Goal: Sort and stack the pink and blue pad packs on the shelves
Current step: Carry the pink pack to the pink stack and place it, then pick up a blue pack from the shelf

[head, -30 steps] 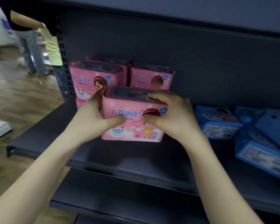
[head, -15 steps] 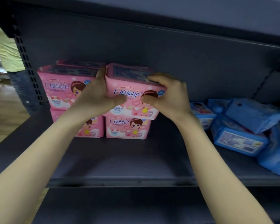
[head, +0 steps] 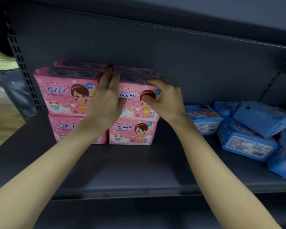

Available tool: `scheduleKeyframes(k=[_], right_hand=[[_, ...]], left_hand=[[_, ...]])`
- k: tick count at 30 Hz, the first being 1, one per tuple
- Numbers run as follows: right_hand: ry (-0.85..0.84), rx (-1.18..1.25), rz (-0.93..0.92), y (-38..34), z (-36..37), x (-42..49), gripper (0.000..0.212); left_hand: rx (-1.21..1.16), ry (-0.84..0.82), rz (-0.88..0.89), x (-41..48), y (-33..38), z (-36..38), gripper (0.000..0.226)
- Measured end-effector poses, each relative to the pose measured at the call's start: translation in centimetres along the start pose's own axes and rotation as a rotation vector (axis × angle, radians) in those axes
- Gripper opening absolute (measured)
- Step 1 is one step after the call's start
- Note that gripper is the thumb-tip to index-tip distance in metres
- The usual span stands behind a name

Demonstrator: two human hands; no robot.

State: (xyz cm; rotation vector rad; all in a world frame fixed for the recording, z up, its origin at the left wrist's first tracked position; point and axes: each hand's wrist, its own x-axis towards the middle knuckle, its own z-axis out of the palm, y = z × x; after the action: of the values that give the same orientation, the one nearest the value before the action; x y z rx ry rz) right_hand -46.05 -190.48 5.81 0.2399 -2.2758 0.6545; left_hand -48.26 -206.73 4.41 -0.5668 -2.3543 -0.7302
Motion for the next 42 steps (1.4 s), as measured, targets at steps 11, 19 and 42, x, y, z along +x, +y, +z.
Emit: scheduleKeyframes(k=[11,19,42], right_hand=[[-0.111,-0.085,-0.003,0.3,0.9,0.2,0.06],[-0.085,-0.093,-0.014,0.2,1.6,0.4,0.058],[-0.193,-0.329,0.441,1.9,-9.6,-9.9,0.058]], left_hand=[[0.174,0.049,0.194,-0.6,-0.7,0.5,0.076],[0.23,0.048,0.172,-0.3,-1.0,0.3,0.076],[-0.067,-0.176,0.48,-5.0,11.5,3.1,0.061]])
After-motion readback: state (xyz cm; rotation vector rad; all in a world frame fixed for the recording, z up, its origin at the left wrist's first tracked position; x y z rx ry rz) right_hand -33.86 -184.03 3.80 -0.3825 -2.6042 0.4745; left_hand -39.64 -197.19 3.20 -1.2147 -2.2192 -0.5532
